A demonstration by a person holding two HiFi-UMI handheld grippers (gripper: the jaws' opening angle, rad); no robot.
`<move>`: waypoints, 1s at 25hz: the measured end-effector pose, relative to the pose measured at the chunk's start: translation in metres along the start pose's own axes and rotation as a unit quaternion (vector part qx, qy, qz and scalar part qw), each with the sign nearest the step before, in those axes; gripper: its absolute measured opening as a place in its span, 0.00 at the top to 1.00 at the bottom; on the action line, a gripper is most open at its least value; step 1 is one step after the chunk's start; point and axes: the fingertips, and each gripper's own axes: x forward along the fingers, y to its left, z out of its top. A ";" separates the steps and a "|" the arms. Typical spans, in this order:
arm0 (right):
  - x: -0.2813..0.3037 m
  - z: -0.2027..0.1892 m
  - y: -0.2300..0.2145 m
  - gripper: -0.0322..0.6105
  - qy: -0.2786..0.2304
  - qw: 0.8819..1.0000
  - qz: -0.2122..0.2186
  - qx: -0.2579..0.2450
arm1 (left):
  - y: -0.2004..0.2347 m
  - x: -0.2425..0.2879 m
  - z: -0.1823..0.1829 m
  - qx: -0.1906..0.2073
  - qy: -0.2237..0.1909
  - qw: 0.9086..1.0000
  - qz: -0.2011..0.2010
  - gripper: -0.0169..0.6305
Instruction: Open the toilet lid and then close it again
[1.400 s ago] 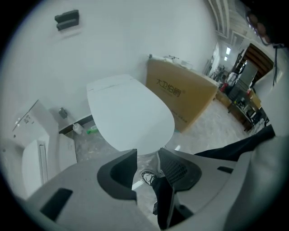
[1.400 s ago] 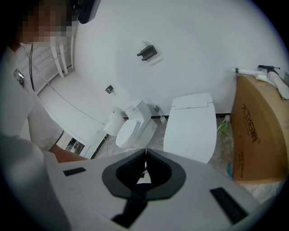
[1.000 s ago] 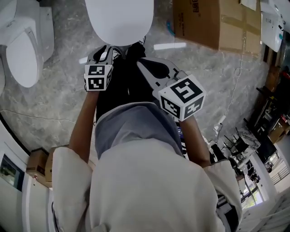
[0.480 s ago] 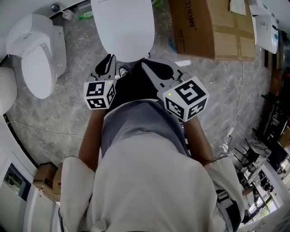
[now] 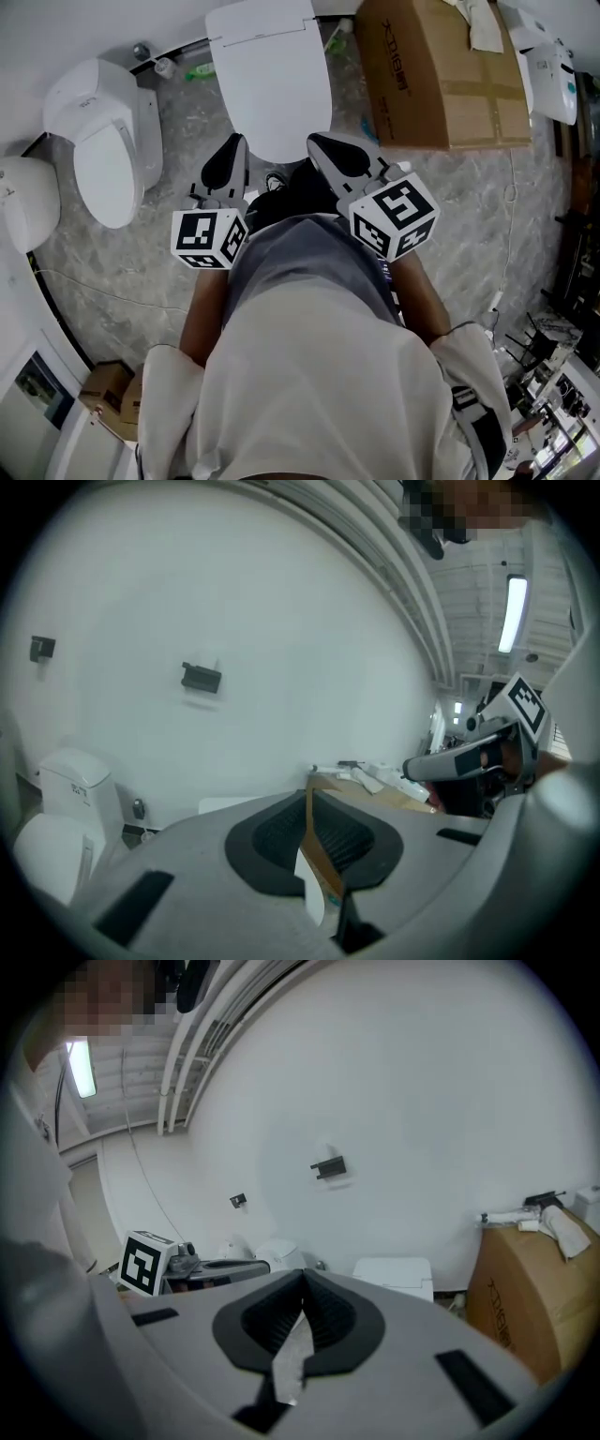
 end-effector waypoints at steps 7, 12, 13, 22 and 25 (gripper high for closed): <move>-0.013 0.029 -0.018 0.93 -0.023 0.999 -0.025 -0.016 | -0.009 -0.016 0.040 -0.023 -0.018 0.999 -0.017 0.95; -0.019 0.045 -0.027 0.93 -0.029 0.998 -0.036 -0.037 | -0.015 -0.020 0.054 -0.028 -0.023 0.999 -0.021 0.95; -0.021 0.046 -0.028 0.93 -0.027 0.998 -0.035 -0.040 | -0.016 -0.020 0.057 -0.027 -0.025 0.999 -0.019 0.95; -0.030 0.046 -0.033 0.94 -0.013 0.998 -0.027 -0.052 | -0.015 -0.015 0.070 -0.021 -0.036 0.999 -0.001 0.95; -0.032 0.041 -0.032 0.94 -0.008 0.998 -0.028 -0.051 | -0.018 -0.016 0.068 -0.022 -0.031 0.999 -0.003 0.95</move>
